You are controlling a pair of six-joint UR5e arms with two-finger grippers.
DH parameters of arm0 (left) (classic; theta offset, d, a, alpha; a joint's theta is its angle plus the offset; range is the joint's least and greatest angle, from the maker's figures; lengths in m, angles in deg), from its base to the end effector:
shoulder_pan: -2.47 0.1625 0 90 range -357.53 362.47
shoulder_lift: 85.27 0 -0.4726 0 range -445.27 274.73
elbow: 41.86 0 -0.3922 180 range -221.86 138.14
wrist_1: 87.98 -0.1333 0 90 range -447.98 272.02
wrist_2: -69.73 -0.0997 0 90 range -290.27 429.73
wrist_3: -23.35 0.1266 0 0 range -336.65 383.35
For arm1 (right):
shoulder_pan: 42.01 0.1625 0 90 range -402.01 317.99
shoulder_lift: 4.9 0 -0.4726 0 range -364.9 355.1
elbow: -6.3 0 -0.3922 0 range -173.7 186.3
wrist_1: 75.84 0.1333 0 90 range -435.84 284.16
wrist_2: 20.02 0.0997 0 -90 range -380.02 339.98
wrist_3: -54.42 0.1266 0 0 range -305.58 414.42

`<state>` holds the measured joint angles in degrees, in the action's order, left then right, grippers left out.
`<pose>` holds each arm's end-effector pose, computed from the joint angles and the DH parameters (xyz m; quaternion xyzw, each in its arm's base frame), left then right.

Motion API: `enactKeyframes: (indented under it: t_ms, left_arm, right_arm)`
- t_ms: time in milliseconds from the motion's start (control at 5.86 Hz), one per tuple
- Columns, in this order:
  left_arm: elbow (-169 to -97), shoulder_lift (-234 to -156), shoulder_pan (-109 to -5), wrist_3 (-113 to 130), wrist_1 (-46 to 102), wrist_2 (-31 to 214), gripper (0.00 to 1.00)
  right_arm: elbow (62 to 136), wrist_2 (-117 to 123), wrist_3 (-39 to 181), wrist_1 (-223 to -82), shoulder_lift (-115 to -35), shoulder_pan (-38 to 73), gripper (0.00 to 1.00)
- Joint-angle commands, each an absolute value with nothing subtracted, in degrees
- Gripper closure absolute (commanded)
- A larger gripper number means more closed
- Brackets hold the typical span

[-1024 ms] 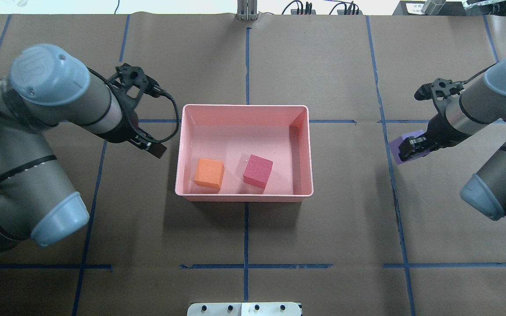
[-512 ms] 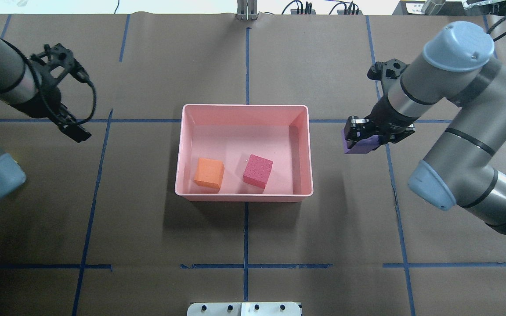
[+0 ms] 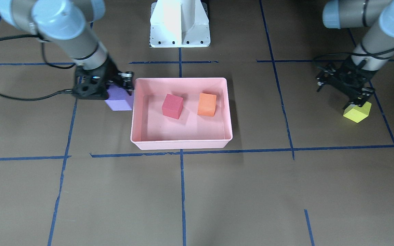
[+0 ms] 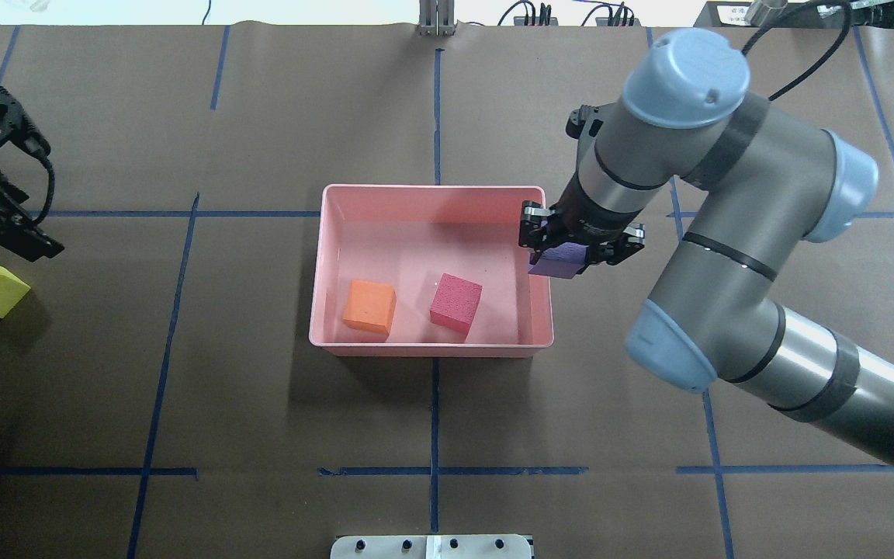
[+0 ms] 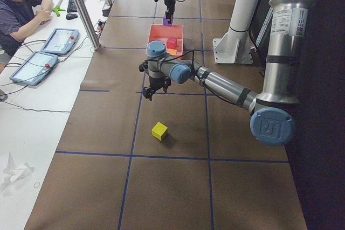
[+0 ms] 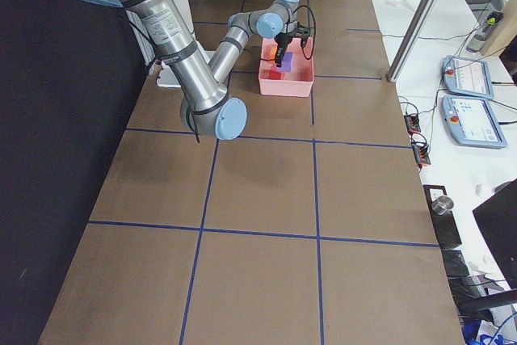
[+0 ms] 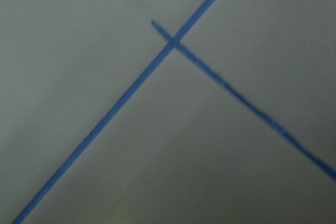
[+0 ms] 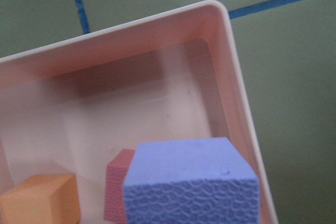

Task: Place blocks into pink bin with both arms
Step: 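Carry the purple cube into the bin while the left gripper grasps the yellow-green cube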

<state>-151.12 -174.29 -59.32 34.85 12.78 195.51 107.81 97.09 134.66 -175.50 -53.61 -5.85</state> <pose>0.1847 -0.4698 0.5534 0.1929 0.3289 0.3853 0.8403 -0.5196 -0.4734 0.2193 -0.0613 -0.4141 0.1226 0.8999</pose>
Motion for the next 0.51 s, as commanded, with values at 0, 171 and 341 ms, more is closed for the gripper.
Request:
enactKeyframes:
  t_ms: [0, 171, 341]
  left_arm:
    - [-141.59, -169.13, -60.01, 35.14, 29.78, 195.76, 0.0]
    - [-137.79, -168.42, -60.02, 31.65, 33.79, 195.76, 0.0]
    - [-137.49, -166.84, -60.02, 25.17, 37.14, 195.76, 0.0]
  right_arm:
    - [103.86, 92.86, 137.92, -175.68, -49.2, -8.08, 0.0]
    - [103.95, 92.92, 137.48, -175.68, -49.63, -8.09, 0.0]
    - [104.21, 93.18, 137.39, -175.59, -50.16, -8.09, 0.0]
